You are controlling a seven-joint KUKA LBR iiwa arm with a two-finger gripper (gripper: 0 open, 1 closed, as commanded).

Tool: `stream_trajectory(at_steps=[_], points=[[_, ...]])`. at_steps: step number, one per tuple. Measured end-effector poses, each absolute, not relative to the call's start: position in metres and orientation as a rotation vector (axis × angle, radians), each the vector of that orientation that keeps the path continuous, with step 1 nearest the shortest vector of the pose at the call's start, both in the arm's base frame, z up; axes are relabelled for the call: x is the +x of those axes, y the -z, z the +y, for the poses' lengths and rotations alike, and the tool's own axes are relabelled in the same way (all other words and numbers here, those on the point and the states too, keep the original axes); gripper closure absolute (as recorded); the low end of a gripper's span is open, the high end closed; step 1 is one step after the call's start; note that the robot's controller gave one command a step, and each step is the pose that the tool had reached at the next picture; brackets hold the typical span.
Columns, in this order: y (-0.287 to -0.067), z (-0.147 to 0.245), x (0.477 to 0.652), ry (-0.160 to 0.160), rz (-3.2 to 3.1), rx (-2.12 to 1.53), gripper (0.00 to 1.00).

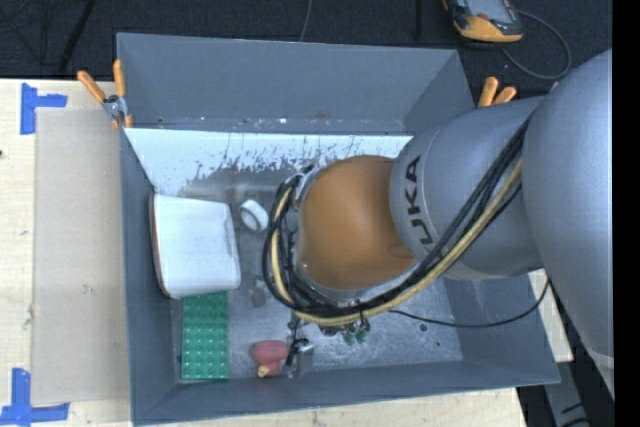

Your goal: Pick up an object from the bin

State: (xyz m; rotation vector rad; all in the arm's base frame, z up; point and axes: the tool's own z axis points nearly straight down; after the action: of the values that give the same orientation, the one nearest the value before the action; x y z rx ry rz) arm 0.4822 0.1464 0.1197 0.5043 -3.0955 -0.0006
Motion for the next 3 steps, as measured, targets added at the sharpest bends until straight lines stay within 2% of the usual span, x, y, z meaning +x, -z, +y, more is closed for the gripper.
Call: stream_trajectory(at_steps=[1,2,3], points=[[-0.071,0.152,0.486,0.000,-2.995,0.975,0.00],[-0.069,0.151,0.483,0.002,-2.989,0.966,1.00],[-0.170,0.168,0.485,0.002,-3.016,0.906,1.00]])
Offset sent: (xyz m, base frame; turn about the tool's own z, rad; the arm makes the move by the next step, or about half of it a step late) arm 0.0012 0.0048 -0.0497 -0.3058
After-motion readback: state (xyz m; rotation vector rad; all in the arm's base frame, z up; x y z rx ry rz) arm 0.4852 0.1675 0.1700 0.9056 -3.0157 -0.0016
